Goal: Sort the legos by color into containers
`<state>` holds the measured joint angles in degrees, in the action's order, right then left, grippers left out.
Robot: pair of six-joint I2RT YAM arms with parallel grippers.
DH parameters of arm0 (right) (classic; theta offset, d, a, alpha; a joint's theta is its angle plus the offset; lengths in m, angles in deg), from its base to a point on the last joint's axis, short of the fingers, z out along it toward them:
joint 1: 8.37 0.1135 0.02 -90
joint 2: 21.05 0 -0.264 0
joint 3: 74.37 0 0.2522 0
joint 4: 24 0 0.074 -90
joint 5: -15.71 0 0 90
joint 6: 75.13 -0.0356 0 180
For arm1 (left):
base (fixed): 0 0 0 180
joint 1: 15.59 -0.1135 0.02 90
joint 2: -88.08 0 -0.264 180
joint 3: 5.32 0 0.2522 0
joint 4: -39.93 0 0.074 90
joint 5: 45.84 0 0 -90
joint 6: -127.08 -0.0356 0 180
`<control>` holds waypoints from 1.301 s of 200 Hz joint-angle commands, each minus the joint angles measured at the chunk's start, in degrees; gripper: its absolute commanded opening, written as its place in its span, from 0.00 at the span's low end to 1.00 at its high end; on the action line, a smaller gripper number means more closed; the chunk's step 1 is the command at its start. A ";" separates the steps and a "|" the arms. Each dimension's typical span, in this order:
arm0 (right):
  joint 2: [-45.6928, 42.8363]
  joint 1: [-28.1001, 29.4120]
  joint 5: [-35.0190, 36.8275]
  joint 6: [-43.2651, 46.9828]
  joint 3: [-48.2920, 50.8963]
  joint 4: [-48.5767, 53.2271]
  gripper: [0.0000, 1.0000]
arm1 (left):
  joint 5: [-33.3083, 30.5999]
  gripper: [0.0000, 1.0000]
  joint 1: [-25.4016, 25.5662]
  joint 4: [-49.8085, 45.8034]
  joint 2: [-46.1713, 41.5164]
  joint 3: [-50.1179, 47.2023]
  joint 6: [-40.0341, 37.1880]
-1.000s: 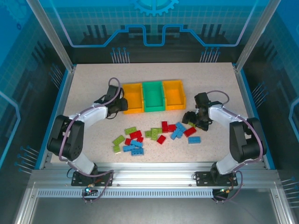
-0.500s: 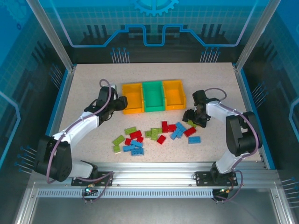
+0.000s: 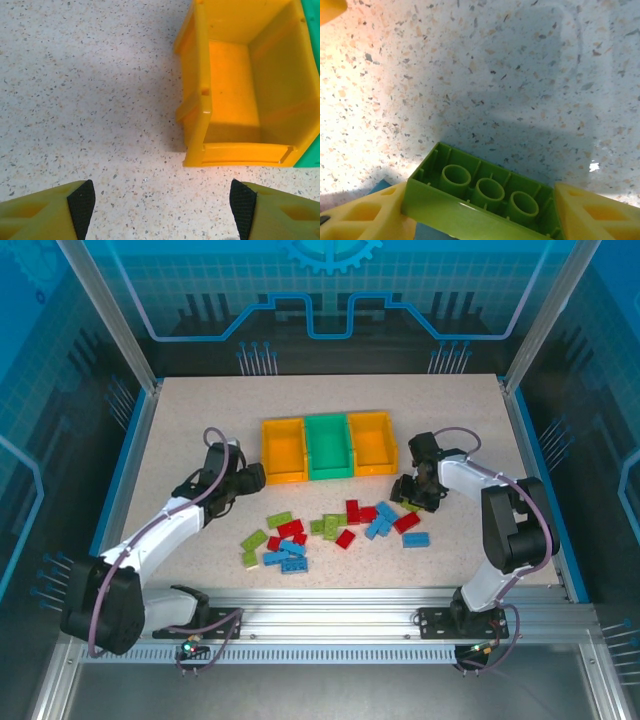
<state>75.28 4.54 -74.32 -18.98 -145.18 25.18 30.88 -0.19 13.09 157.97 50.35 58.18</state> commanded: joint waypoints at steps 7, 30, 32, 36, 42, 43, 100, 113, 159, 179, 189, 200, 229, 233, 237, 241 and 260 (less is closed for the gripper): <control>-2.43 1.97 -0.13 0.10 -3.11 2.50 0.53 | -1.22 0.76 0.33 -1.49 -1.81 -1.28 1.56; -4.49 4.65 -0.71 0.36 -5.43 2.41 0.53 | -1.11 0.76 0.33 -1.59 -1.99 -1.79 2.07; -4.71 4.95 -0.75 0.42 -5.67 2.38 0.53 | -1.13 0.76 0.33 -1.59 -2.02 -1.82 2.16; -5.06 5.51 -0.88 0.48 -6.17 2.18 0.53 | -1.14 0.76 0.33 -1.60 -1.96 -1.83 2.24; -5.59 6.53 -1.21 0.74 -6.95 1.77 0.53 | -1.14 0.76 0.33 -1.58 -1.91 -2.07 2.43; -5.65 6.74 -1.25 0.77 -7.11 1.72 0.53 | -1.09 0.76 0.33 -1.55 -1.93 -2.08 2.44; -4.63 14.04 -13.60 -1.16 -13.97 -9.57 0.53 | 0.40 0.76 0.31 -0.89 -1.86 -3.57 4.39; -2.20 15.48 -16.50 -1.91 -16.49 -11.86 0.53 | 0.62 0.76 0.33 -1.02 -1.66 -3.68 4.57; 7.27 18.67 -19.04 -3.52 -26.66 -13.27 0.52 | 1.79 0.76 0.33 -1.77 -2.08 -4.46 4.84; 11.05 20.01 -20.75 -4.27 -30.62 -14.32 0.52 | 2.37 0.77 0.33 -1.60 -1.97 -5.07 5.04; 13.56 20.84 -21.83 -4.30 -33.36 -14.28 0.52 | 2.62 0.77 0.34 -1.51 -1.80 -5.26 5.17; 16.65 21.56 -22.87 -4.51 -36.88 -13.75 0.52 | 2.83 0.77 0.35 -1.33 -1.60 -5.43 5.34; 23.92 22.91 -23.77 -5.90 -44.72 -11.39 0.52 | 3.09 0.77 0.38 -1.40 -1.64 -5.75 5.44; 24.77 23.02 -23.78 -6.07 -45.61 -10.94 0.52 | 3.13 0.77 0.40 -1.40 -1.70 -5.79 5.44; 25.57 23.06 -23.74 -6.28 -46.39 -10.63 0.52 | 3.07 0.77 0.39 -1.42 -1.73 -5.88 5.44; 26.36 23.20 -23.57 -6.49 -47.13 -10.36 0.52 | 3.08 0.77 0.40 -1.38 -1.82 -5.96 5.52; 29.46 23.39 -22.58 -7.33 -50.35 -9.02 0.53 | 3.68 0.77 0.34 -1.05 -1.95 -6.39 5.70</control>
<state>101.14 27.20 -96.02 -24.38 -191.13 13.22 33.07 -0.13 12.33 157.01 45.08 62.71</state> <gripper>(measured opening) 0.610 0.770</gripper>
